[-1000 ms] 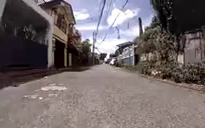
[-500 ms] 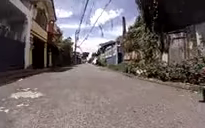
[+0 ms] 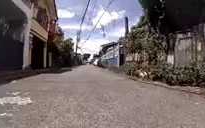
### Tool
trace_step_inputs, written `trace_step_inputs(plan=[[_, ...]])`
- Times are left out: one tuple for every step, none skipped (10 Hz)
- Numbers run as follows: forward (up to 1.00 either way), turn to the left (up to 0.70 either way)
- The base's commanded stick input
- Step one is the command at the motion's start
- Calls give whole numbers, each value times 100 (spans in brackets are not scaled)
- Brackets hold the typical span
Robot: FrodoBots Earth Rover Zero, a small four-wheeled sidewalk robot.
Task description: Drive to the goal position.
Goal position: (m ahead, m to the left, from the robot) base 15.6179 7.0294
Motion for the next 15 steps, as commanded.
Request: trace_step_inputs(plan=[[70, 9], [70, 9], [70, 9], [70, 9], [70, 9], [70, 9], [70, 9], [70, 9], [70, 9], [70, 9], [70, 9], [70, 9], [70, 9], [70, 9], [70, 9]])
